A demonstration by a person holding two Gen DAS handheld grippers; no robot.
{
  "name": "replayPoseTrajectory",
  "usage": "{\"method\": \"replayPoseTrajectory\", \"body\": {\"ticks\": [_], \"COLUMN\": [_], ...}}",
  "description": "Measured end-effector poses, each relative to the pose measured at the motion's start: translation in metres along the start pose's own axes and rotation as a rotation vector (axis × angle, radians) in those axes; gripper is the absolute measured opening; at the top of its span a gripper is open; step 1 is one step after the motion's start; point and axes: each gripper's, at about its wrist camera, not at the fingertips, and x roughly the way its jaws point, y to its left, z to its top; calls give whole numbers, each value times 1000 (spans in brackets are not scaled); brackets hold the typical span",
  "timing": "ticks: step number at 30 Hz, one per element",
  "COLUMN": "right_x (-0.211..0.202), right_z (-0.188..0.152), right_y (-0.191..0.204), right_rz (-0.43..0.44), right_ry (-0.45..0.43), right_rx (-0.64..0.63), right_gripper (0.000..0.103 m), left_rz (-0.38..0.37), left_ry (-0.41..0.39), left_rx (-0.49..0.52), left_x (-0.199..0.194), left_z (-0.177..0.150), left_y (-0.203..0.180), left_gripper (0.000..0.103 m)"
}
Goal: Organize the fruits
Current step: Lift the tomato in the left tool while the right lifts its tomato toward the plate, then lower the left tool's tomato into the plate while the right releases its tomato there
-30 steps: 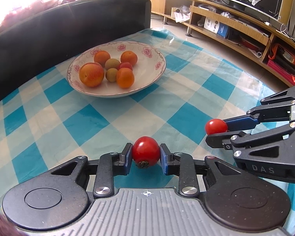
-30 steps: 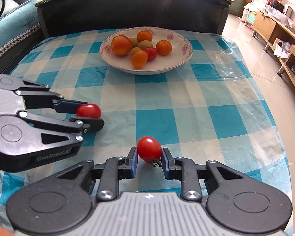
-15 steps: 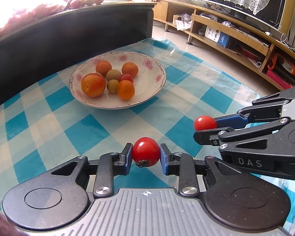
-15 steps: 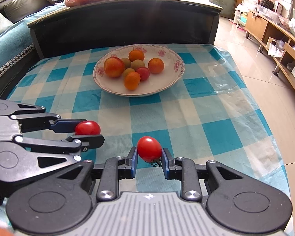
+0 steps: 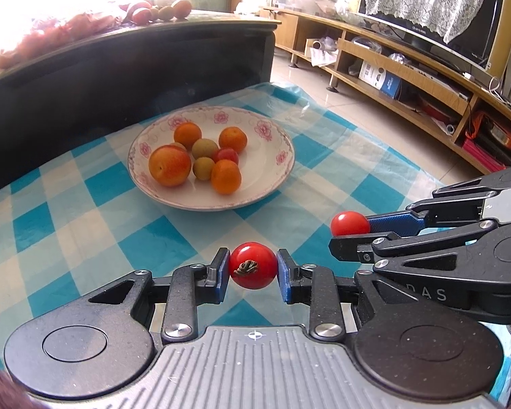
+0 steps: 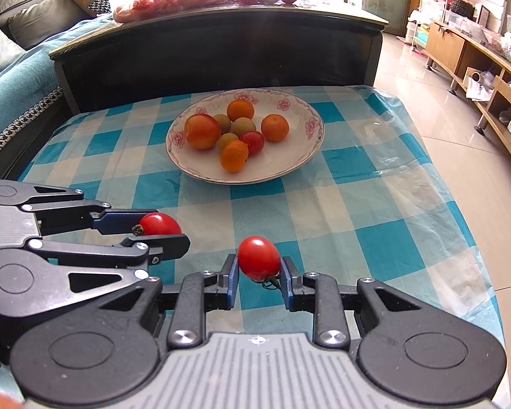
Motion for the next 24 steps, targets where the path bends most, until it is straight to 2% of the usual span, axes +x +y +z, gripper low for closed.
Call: {"method": "replayPoseTrajectory", "body": {"ticks": [24], "right_x": [12], "right_z": [46], "right_y": [-7], "right_rz": [27], "right_ry": [-62], "right_rx": [28], "right_gripper": [30], "left_rz": [38], "left_ry": [-40], "left_rx": [-41], "left_x": [17], "left_z": [40], "left_y": [23], "left_gripper": [35]}}
